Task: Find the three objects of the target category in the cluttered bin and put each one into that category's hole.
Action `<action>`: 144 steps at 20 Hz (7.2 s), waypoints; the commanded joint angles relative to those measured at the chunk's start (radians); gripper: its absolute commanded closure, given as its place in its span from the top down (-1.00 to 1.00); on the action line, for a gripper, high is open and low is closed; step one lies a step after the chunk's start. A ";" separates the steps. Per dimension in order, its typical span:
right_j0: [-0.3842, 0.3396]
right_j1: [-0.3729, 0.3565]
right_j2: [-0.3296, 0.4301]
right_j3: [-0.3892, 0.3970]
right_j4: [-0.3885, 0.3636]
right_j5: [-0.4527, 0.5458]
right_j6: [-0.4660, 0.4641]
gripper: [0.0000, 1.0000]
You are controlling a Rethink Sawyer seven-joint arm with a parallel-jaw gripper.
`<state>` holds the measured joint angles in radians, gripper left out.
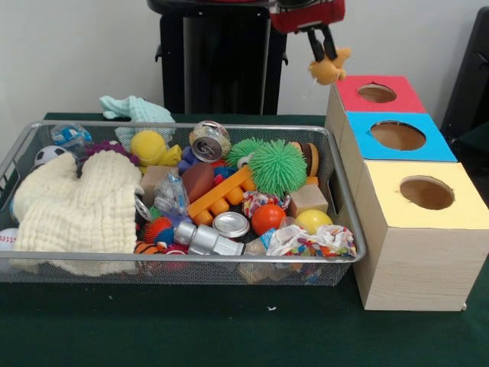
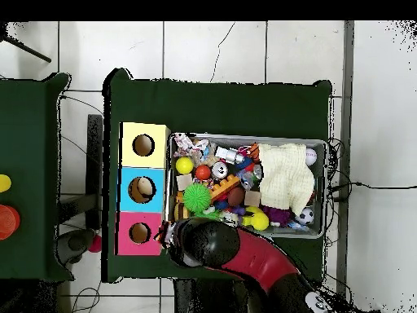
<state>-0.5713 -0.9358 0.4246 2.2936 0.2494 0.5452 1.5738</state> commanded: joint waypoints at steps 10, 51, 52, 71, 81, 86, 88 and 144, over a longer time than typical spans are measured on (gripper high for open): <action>0.106 -0.095 0.111 0.224 0.389 -0.100 0.173 -1.00; 0.177 0.022 0.107 0.199 0.313 -0.342 0.215 -1.00; 0.182 0.030 0.091 0.184 0.313 -0.338 0.205 -1.00; 0.193 -0.009 0.048 0.132 0.306 -0.313 0.180 -1.00; 0.170 -0.015 0.088 0.150 0.314 -0.339 0.189 -1.00; 0.145 -0.008 0.126 0.161 0.318 -0.367 0.201 -1.00; 0.126 -0.001 0.156 0.170 0.315 -0.394 0.213 -1.00; 0.111 0.035 0.173 0.142 0.230 -0.531 0.221 1.00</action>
<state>-0.4658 -0.9359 0.6283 2.5613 0.4929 0.0836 1.5748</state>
